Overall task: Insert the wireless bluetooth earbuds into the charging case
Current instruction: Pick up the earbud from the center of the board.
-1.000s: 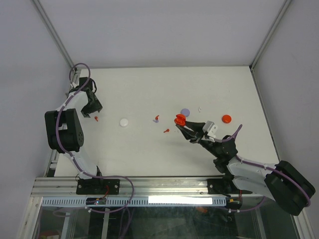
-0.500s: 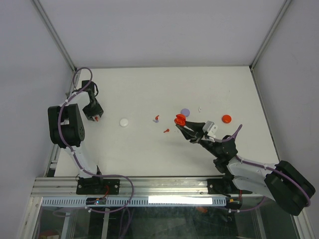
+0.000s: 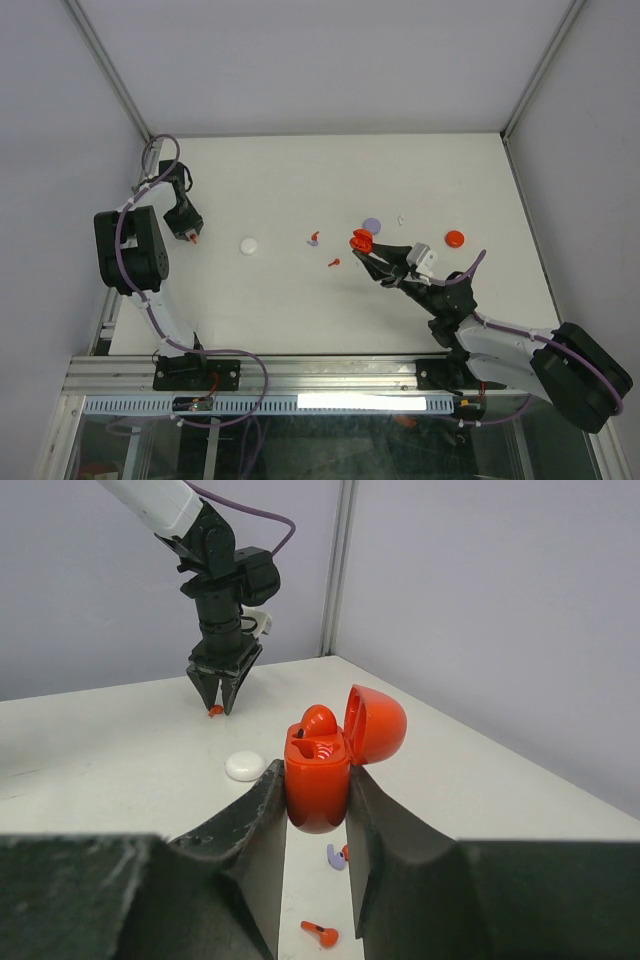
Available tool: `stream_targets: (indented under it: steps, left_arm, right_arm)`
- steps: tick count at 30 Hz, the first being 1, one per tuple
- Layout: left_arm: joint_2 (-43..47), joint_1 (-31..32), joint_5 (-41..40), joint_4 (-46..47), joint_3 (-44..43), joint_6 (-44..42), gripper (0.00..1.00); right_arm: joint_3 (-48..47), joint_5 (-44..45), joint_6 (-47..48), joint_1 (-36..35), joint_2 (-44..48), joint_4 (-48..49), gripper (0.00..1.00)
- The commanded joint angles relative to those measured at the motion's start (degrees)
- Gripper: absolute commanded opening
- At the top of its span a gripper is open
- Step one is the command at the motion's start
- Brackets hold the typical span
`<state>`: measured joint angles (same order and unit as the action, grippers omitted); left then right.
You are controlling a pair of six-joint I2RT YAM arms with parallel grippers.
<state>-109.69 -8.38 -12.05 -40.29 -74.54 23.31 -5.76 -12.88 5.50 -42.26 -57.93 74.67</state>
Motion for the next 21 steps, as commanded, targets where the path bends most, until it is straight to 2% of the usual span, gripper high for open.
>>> stream_targets:
  steps: [1,13,21]
  left_arm:
    - [-0.9,-1.1,2.0,0.0,-1.4,-0.7,0.34]
    - [-0.9,-1.1,3.8,-0.7,-0.9,-1.1,0.24]
    - [5.4,-0.4,7.3,0.3,1.5,-0.4,0.18]
  right_arm:
    - [-0.7,-0.2,0.6,-0.1,0.5,2.1,0.0]
    - [-0.8,-0.4,0.9,-0.1,0.9,1.2,0.0]
    - [-1.8,-2.0,1.3,-0.1,1.7,-1.2,0.0]
